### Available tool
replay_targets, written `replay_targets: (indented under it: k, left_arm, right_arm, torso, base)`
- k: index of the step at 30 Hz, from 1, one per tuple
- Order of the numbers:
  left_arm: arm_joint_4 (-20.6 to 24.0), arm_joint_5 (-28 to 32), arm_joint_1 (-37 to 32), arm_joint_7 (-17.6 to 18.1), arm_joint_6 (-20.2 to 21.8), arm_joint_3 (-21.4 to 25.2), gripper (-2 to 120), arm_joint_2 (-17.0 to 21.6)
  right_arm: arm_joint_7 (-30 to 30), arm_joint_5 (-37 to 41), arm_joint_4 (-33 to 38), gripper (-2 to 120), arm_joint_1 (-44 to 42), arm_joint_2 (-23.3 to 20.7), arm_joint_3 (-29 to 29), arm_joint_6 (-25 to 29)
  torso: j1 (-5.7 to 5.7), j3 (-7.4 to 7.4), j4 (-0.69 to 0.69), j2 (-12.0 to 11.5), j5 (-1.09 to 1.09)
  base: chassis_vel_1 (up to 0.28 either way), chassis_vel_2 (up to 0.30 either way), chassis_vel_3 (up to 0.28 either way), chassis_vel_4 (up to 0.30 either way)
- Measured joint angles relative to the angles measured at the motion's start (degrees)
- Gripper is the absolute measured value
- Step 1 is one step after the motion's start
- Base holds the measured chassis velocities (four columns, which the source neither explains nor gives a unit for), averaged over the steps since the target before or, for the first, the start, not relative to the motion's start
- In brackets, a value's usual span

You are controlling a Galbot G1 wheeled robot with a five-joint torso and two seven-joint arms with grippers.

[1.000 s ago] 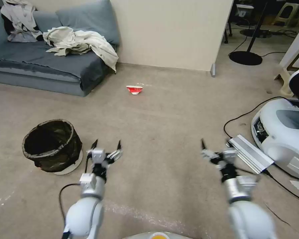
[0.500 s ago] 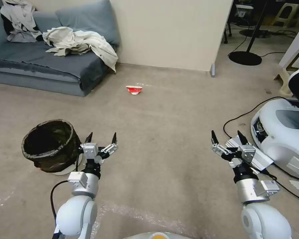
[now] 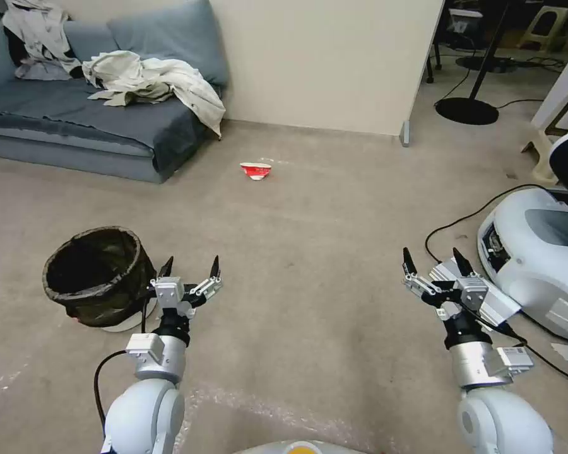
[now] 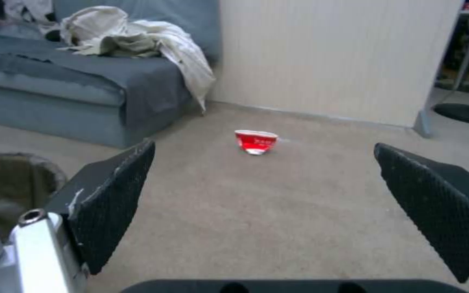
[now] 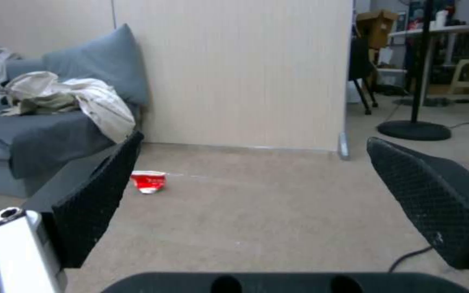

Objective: Pick up the trash can from the floor.

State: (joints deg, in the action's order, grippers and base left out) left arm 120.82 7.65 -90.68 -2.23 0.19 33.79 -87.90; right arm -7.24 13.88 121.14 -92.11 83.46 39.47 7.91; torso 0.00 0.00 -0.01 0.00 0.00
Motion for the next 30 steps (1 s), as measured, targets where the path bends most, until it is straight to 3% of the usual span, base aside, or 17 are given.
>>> replay_targets:
  k: [30]
  left_arm:
    - [0.1,-0.3,-1.2,1.0,-2.2,0.3,100,-0.5]
  right_arm:
    - [-2.4,0.0,-0.7,100,0.3,0.2,-0.7,2.0]
  torso:
    - [0.00,0.00,0.01,0.0,0.00]
  base:
    - [0.086,0.083,0.077,0.079]
